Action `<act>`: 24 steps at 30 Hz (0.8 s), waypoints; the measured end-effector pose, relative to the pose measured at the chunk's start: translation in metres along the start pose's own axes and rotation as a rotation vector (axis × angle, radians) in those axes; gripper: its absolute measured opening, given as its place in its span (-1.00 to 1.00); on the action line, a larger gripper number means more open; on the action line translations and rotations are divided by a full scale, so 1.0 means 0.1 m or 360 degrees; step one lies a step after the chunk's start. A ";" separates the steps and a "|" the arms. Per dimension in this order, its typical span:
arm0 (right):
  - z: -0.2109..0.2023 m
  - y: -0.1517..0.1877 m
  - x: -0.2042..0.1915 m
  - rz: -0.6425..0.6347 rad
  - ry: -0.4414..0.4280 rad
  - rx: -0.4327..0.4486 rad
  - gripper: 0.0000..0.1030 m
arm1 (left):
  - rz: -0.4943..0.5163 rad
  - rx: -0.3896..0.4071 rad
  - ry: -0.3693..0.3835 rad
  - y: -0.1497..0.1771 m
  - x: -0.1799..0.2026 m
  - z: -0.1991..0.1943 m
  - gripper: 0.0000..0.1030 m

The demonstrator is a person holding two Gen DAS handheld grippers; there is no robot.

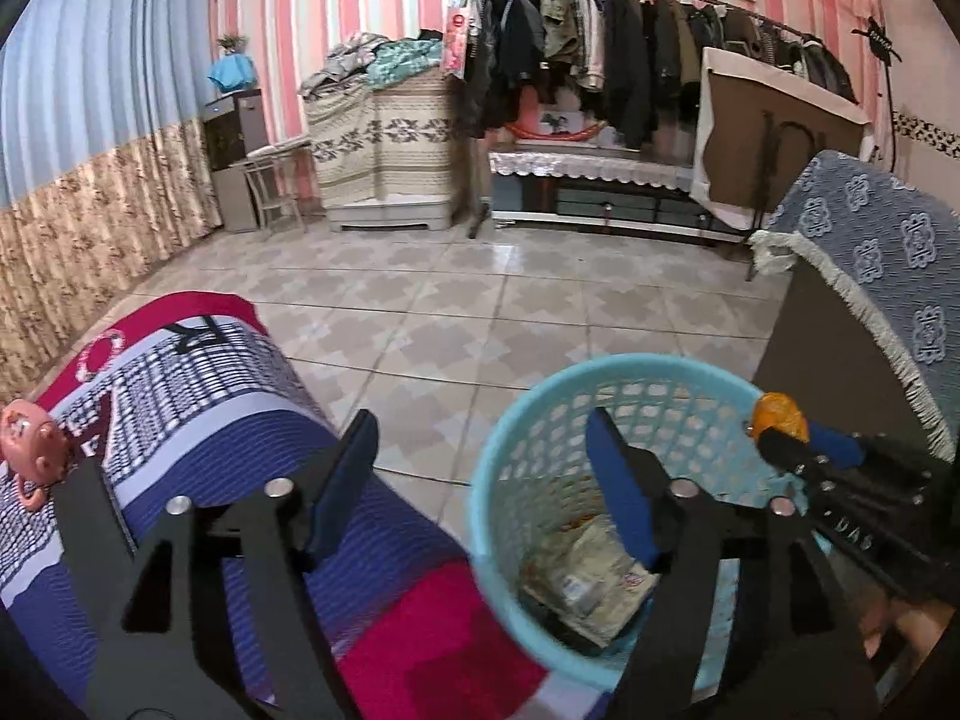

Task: Collect trash
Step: 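Open both tools to drop the orange and packet into the basket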

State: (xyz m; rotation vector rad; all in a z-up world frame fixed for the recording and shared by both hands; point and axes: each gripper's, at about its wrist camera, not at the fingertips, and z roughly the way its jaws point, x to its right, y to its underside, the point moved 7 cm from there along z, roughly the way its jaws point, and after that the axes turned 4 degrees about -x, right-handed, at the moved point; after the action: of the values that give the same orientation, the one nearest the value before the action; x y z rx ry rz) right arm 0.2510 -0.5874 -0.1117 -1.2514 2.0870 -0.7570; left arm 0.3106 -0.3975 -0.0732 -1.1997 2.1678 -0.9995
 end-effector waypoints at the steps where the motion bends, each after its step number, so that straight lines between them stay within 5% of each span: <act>1: 0.01 0.00 -0.03 -0.0008 -0.0002 -0.0003 -0.33 | -0.0015 0.0012 -0.0017 0.01 -0.06 -0.02 0.59; 7: 0.09 0.03 -0.18 -0.0064 -0.0020 -0.0012 -0.20 | -0.0073 0.0057 -0.0119 0.11 -0.40 -0.22 0.81; 9: 0.07 0.02 -0.22 -0.0077 0.0003 0.0011 0.35 | -0.0092 0.0060 -0.0149 0.16 -0.50 -0.30 0.86; 15: -0.01 -0.01 -0.34 -0.0086 -0.0019 0.0050 0.72 | -0.0128 0.0087 -0.0220 0.29 -0.80 -0.59 0.89; 24: -0.23 0.02 -0.71 -0.0198 -0.0045 0.0133 0.91 | -0.0171 0.0094 -0.0389 0.59 -1.30 -1.19 0.89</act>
State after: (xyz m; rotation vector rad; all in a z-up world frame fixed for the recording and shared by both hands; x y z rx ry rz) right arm 0.2611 -0.5185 -0.0843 -1.3475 1.9488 -0.8673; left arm 0.2647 -0.2205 -0.0383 -1.3467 1.8905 -0.9016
